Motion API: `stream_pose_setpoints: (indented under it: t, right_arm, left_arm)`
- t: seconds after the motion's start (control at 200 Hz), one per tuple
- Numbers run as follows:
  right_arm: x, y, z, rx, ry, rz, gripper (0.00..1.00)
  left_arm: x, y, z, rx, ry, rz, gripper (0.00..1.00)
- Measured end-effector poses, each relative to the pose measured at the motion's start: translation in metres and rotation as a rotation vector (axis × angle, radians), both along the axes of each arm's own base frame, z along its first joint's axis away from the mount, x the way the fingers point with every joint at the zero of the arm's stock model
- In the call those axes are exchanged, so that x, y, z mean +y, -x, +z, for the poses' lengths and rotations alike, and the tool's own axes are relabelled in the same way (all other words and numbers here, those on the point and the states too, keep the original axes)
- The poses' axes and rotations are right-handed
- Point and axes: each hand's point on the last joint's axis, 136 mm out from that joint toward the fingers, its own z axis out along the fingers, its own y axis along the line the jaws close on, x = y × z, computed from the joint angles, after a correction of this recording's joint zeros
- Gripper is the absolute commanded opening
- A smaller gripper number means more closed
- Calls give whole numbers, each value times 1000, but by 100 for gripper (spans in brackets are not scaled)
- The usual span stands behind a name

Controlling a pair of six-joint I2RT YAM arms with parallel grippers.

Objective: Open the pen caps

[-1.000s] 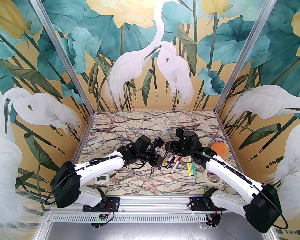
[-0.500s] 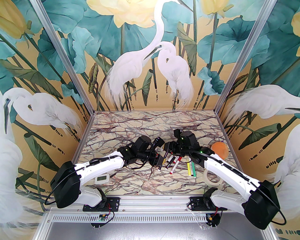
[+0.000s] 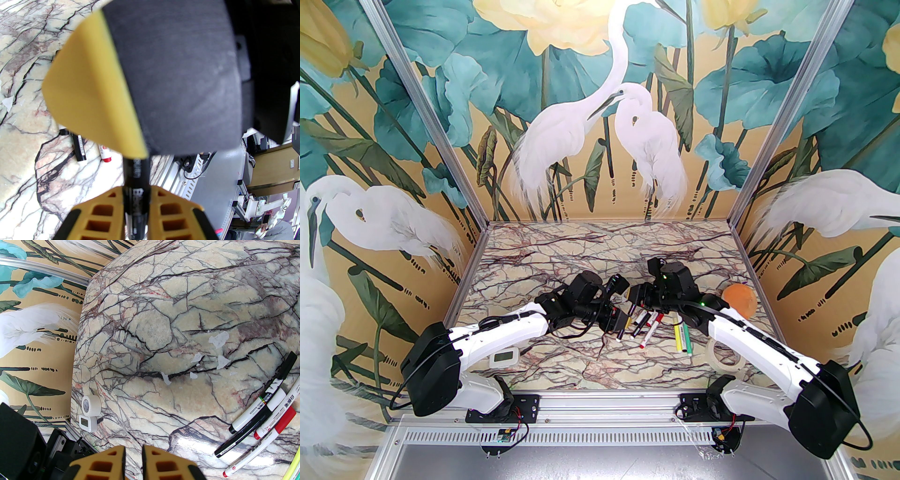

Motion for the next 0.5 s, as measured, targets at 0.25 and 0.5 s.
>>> stream_pose_setpoints:
  t: [0.25, 0.5]
  right_arm:
    - [1, 1, 3, -9, -7, 2, 14]
    - [5, 1, 11, -19, -42, 18, 14]
  left_arm:
    - [-5, 5, 4, 30, 57, -18, 39]
    - [-8, 4, 7, 32, 91, -5, 32]
